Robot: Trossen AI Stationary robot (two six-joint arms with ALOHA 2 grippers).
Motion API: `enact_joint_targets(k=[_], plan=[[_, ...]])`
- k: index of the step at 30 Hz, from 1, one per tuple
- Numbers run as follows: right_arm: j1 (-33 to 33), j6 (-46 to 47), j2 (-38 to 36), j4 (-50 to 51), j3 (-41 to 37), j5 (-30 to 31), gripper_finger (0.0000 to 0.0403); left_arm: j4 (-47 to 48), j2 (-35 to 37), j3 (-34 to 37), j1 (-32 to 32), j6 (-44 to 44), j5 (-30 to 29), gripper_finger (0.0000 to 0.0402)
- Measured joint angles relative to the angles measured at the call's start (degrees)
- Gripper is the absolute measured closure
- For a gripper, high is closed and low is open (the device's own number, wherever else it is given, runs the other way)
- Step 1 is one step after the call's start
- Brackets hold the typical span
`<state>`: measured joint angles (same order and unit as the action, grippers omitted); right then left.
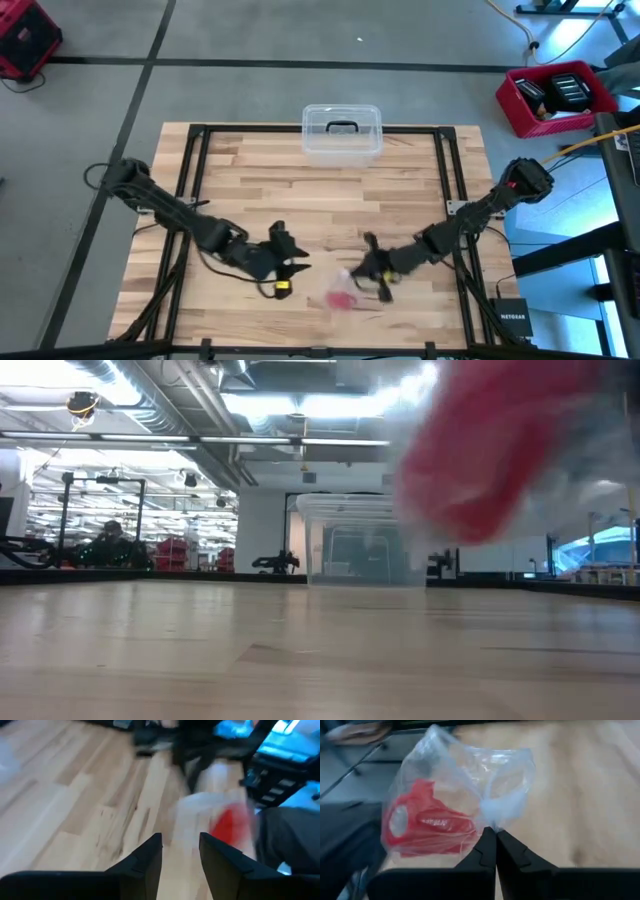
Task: Roll bandage
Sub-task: Close the transparent zip bag
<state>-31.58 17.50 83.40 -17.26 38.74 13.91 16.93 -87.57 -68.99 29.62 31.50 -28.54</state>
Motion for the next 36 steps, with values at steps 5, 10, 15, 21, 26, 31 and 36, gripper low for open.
enact_joint_targets(k=[5, 10, 15, 21, 26, 31, 36], plan=[[9.37, 8.63, 0.15, -0.13, -5.42, -3.22, 0.0399, -0.5, 1.43, 0.02, 2.91, -0.06, -3.36, 0.0277], [15.79, 15.18, 0.19, -0.04, -11.1, -4.42, 0.0398, -8.33, -3.8, 1.1, 2.63, -3.9, -4.03, 0.0277], [16.61, 15.44, 0.2, 0.17, -12.35, -4.52, 0.0398, -16.57, -12.22, 1.17, -0.44, -9.19, -4.04, 0.0277], [16.59, 15.27, 0.22, -0.97, -12.35, -4.48, 0.0398, -25.08, -21.12, 1.2, -6.43, -12.31, -4.65, 0.0277], [16.57, 15.18, 0.22, -0.92, -12.33, -4.44, 0.0398, -29.02, -25.24, 1.2, -10.42, -13.74, -5.06, 0.0277], [16.59, 15.02, 0.24, -0.45, -12.33, -4.24, 0.0398, -29.86, -28.47, 1.18, -12.53, -12.85, -3.1, 0.0277], [16.59, 13.71, 0.24, -0.09, -12.33, -2.69, 0.0398, -30.01, -29.95, 1.16, -12.73, -12.49, 0.17, 0.0277]])
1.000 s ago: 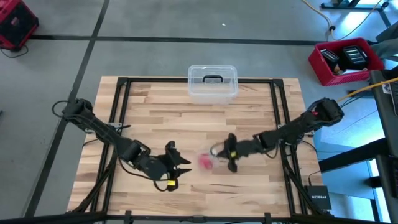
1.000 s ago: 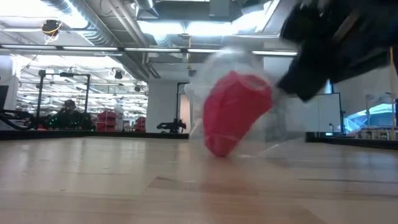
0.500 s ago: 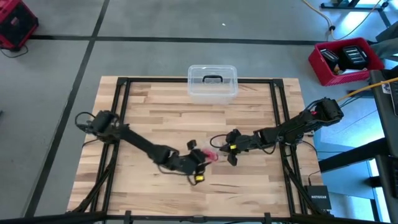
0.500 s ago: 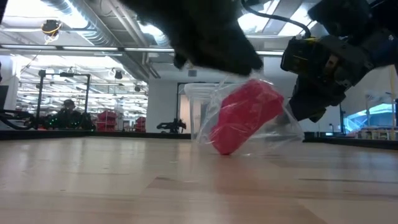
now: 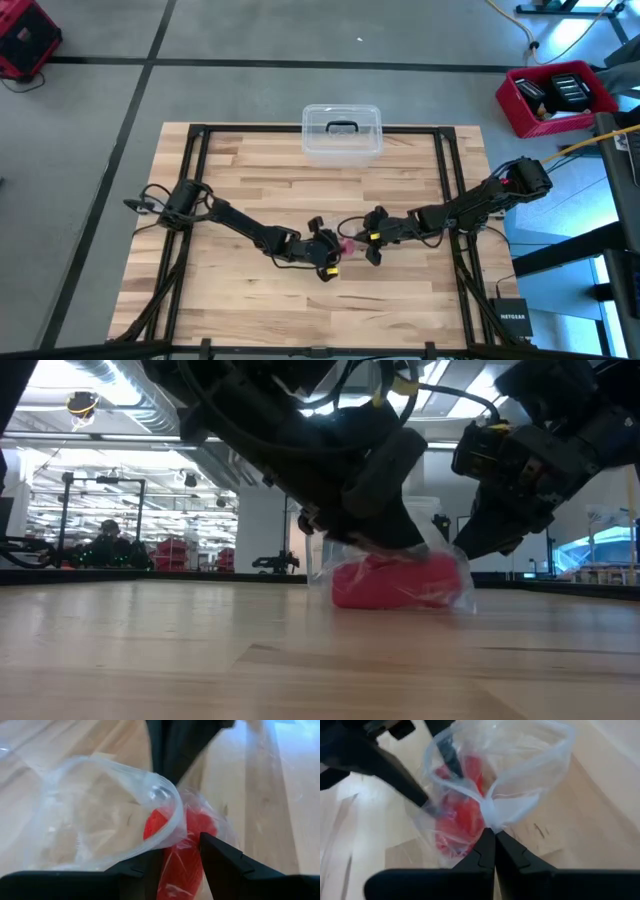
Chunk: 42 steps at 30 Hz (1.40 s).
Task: Roll bandage
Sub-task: Close the transparent zip bag
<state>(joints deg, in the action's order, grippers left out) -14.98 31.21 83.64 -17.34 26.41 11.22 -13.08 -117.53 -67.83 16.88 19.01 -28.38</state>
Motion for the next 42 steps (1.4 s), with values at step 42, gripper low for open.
enact_joint_targets(k=[42], plan=[[-11.63, -24.12, -0.55, 1.91, 10.58, 5.71, 0.0398, 22.07, 18.69, -2.89, 9.12, -7.05, 1.0, 0.0277]])
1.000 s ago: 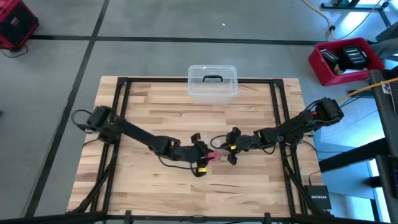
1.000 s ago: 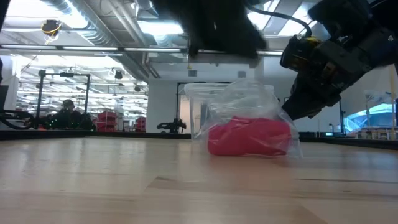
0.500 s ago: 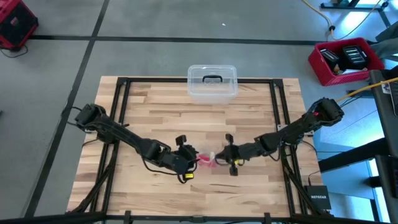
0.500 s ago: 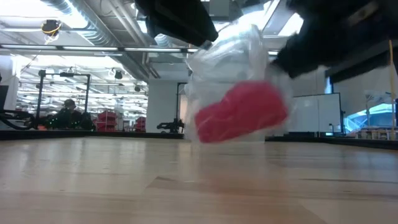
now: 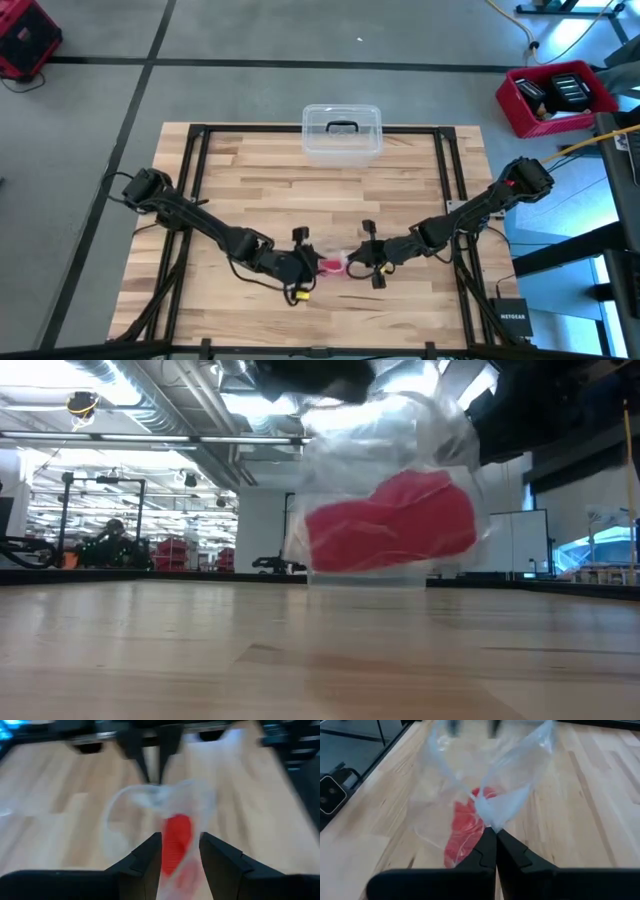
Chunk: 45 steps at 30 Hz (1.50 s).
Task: Roll bandage
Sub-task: Close the transparent zip bag
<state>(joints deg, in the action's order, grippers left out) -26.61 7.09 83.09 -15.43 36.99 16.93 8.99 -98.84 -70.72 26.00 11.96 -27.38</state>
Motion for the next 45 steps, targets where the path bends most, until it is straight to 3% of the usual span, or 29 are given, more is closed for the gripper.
enact_joint_targets(k=[4, 11, 14, 19, 23, 29, 35, 39, 45], plan=[[-0.04, 0.29, 0.0, -0.77, 0.0, -0.02, 0.0398, 0.01, -1.59, -0.02, -0.76, 0.92, 2.35, 0.0298], [0.0, 5.87, -0.15, 1.47, 0.8, 0.0, 0.0392, 0.98, -1.82, 0.0, -1.66, 1.86, 3.93, 0.0393], [0.0, 5.97, -2.39, 13.54, 5.14, 0.05, 0.0361, 1.84, -0.55, 0.0, -0.97, 2.18, 2.2, 0.0392], [-0.04, 9.98, -6.55, 40.03, 15.21, -1.26, 0.0276, 2.53, 1.28, -0.11, 0.33, 2.45, -1.89, 0.0397], [-0.65, 14.02, -8.63, 47.45, 18.04, -1.42, 0.0215, 2.1, 1.66, -0.11, 0.78, 2.36, -3.69, 0.04], [-4.49, 13.44, -8.13, 33.21, 11.02, 3.3, 0.0169, 1.79, 1.68, -0.11, 0.79, 2.44, -6.14, 0.04], [-4.44, 9.86, -8.24, 11.45, -0.03, 13.64, 0.0176, 0.97, 1.68, -0.11, 1.92, -0.11, -6.05, 0.0398], [-0.94, 6.4, -8.02, -2.67, -3.81, 7.47, 0.0199, 0.39, 1.68, -0.11, 2.36, -0.4, -5.94, 0.0399], [3.66, 4.62, -7.85, -9.29, -4.48, -4.17, 0.0245, 0.35, 1.57, -0.11, 2.49, -0.15, -5.97, 0.04]])
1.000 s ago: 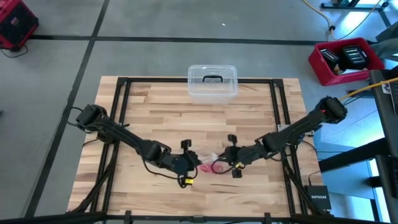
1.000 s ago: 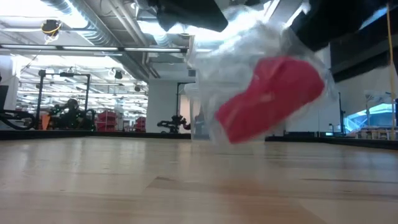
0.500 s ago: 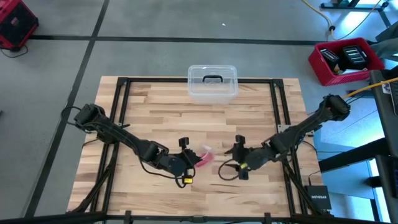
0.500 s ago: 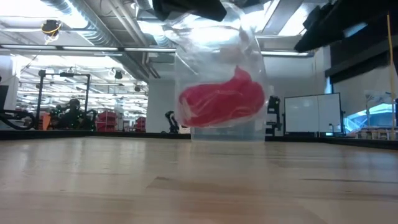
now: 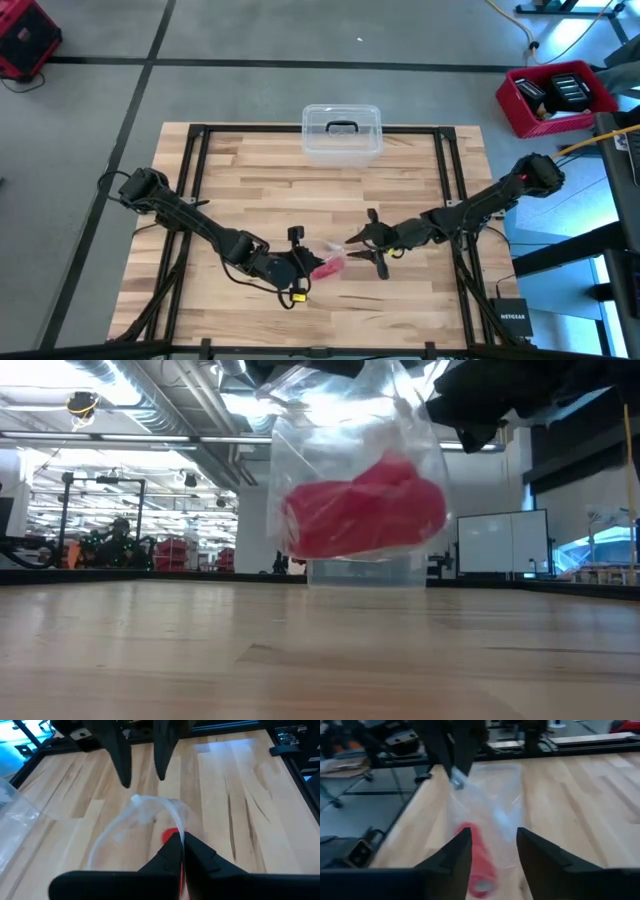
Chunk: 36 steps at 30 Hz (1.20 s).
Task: Roll bandage
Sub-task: Close the transparent zip bag
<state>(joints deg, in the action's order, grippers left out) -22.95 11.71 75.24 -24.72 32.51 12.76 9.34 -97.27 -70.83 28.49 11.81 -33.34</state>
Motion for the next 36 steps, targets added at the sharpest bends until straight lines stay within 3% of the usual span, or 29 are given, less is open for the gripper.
enact_joint_targets(k=[7, 21, 24, 27, 32, 36], plan=[[1.39, -0.63, 0.18, 0.3, 0.0, 0.33, 0.0274, -1.74, 0.0, 0.02, 0.0, -1.64, 0.02, 0.0399], [1.24, -2.98, 7.12, -9.95, 0.22, -0.35, 0.0279, -2.51, -0.07, 0.02, 0.01, -1.79, 0.06, 0.0397], [1.24, -4.54, 7.15, -9.94, 0.22, -0.36, 0.0308, -2.49, -0.07, 0.02, 0.02, -1.74, 0.06, 0.0399], [1.24, -7.92, 7.12, -9.69, 0.22, -0.36, 0.0374, -2.0, -0.07, 0.02, 0.02, -0.52, 0.09, 0.04], [1.17, -10.51, 4.06, -6.98, 0.24, -0.26, 0.0385, 2.28, -0.07, 0.02, 0.02, 3.28, 0.1, 0.0392], [1.17, -10.21, 0.36, 6.64, 4.07, -0.51, 0.0396, 7.29, -0.07, 0.02, 0.0, 7.38, 0.39, 0.0387]])
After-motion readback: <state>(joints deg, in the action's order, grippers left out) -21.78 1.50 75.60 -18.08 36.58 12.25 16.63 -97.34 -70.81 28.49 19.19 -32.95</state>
